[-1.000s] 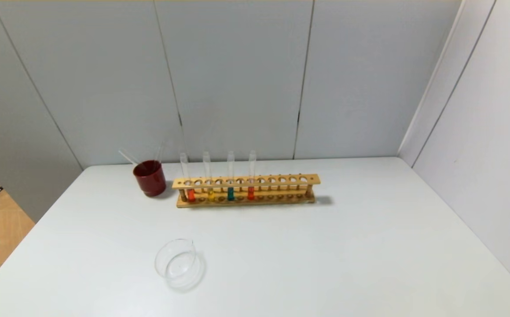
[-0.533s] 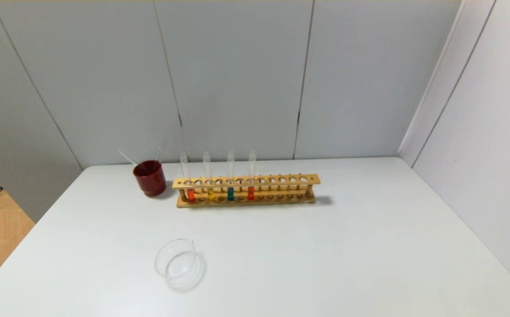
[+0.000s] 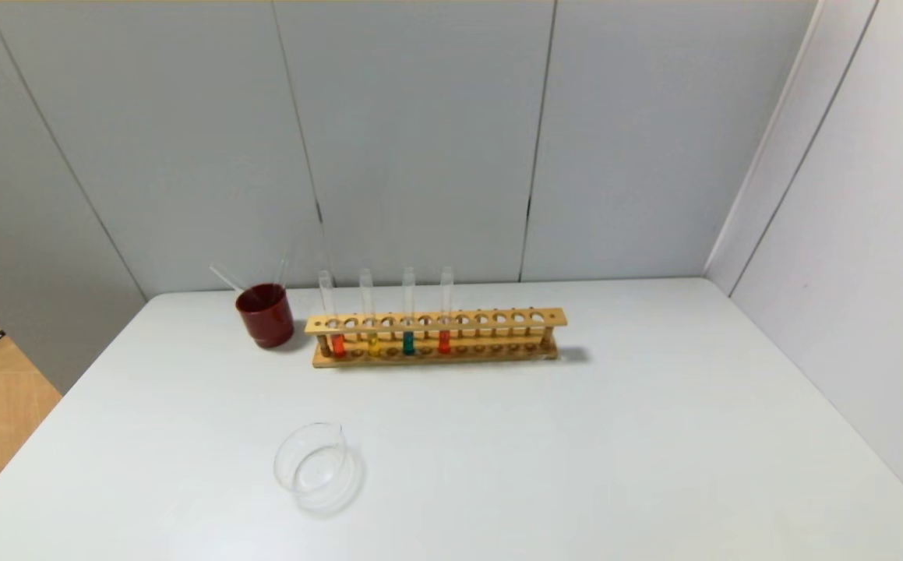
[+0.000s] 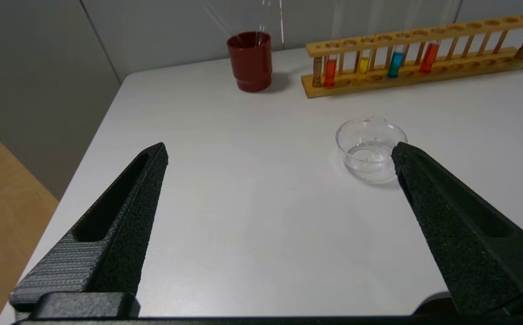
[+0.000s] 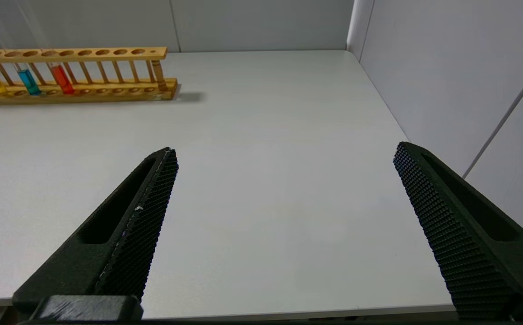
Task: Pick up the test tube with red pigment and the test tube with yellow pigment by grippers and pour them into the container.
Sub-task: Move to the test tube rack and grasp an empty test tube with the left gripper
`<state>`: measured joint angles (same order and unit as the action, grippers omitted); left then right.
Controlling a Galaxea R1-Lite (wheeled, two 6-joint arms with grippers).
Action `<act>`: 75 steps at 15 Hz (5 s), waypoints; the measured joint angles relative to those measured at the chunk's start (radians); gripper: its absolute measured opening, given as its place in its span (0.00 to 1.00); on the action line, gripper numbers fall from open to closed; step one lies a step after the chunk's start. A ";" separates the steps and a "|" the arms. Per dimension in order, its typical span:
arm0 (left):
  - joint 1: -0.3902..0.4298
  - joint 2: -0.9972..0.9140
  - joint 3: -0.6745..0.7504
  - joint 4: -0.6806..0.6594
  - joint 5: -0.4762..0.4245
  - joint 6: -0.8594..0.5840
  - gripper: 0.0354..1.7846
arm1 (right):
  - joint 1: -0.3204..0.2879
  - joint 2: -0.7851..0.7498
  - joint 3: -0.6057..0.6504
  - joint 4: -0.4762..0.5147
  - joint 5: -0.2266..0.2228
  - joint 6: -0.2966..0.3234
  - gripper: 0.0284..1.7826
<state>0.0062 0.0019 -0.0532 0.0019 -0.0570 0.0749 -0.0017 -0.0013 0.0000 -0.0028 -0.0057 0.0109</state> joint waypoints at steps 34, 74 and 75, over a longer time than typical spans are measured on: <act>-0.102 1.751 -0.696 -0.738 -0.134 -0.032 0.98 | 0.000 0.000 0.000 0.000 0.000 0.000 0.98; -0.175 2.132 -0.935 -0.838 -0.144 -0.010 0.85 | 0.000 0.000 0.000 0.000 0.000 0.000 0.98; -0.176 2.133 -0.936 -0.838 -0.144 -0.011 0.78 | 0.000 0.000 0.000 0.000 0.000 0.000 0.98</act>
<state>-0.1702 2.1349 -0.9889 -0.8360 -0.2011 0.0643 -0.0017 -0.0013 0.0000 -0.0028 -0.0057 0.0109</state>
